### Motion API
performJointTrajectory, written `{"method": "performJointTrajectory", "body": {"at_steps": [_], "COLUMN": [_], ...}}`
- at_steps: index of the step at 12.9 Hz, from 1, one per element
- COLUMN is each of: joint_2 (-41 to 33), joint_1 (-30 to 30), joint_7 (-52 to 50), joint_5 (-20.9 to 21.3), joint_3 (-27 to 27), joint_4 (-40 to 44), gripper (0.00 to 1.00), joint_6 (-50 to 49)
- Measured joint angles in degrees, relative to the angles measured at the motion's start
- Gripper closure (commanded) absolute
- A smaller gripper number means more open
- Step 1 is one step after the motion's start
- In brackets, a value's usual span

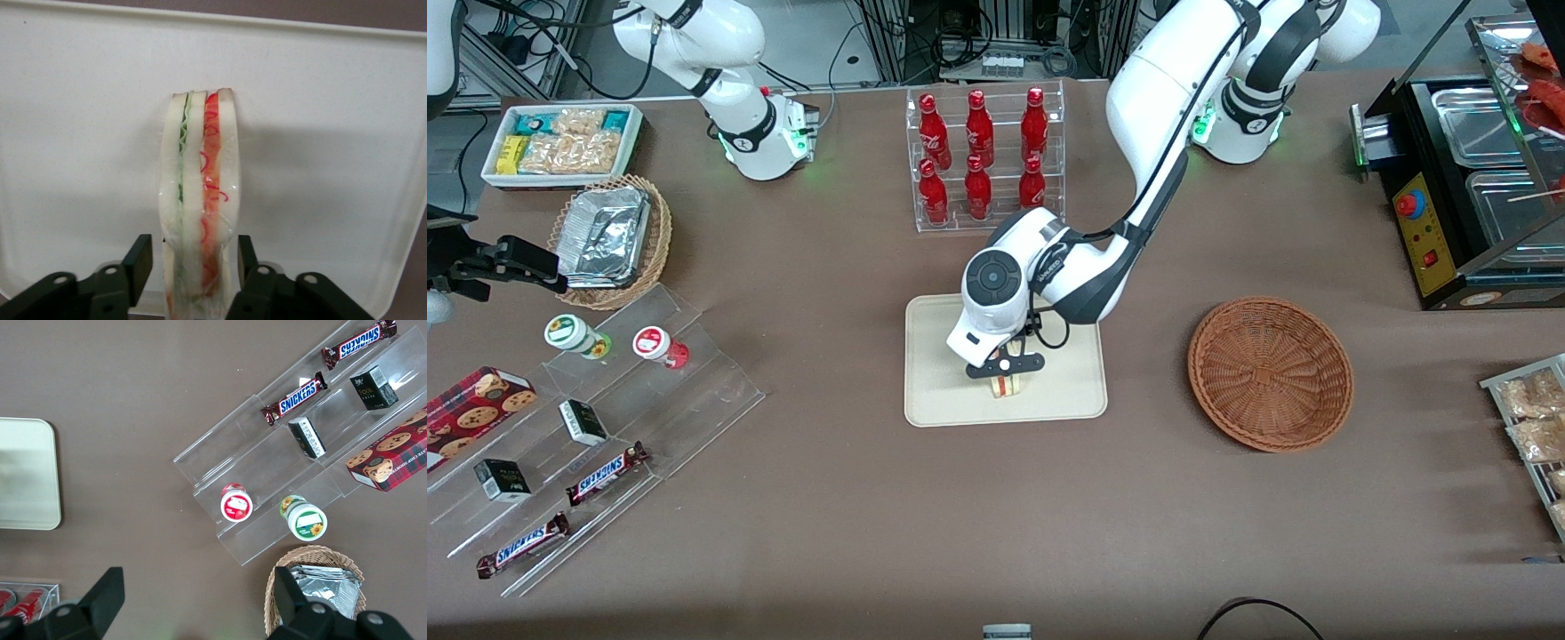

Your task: Place sandwich from basket to tray

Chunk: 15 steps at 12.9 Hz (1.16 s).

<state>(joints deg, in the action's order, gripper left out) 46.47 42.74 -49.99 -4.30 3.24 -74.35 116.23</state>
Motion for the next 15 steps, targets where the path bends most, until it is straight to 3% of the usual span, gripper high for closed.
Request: {"method": "performJointTrajectory", "body": {"at_steps": [8,15], "joint_2": [-6.66,-16.63], "joint_1": [-1.29,-11.57], "joint_7": [3.46,18.68], "joint_5": [0.00,0.20], "joint_3": [-0.68,-1.31], "joint_4": [1.57,-0.76], "gripper": [0.00,0.00], "joint_6": [-7.31,-19.77]}}
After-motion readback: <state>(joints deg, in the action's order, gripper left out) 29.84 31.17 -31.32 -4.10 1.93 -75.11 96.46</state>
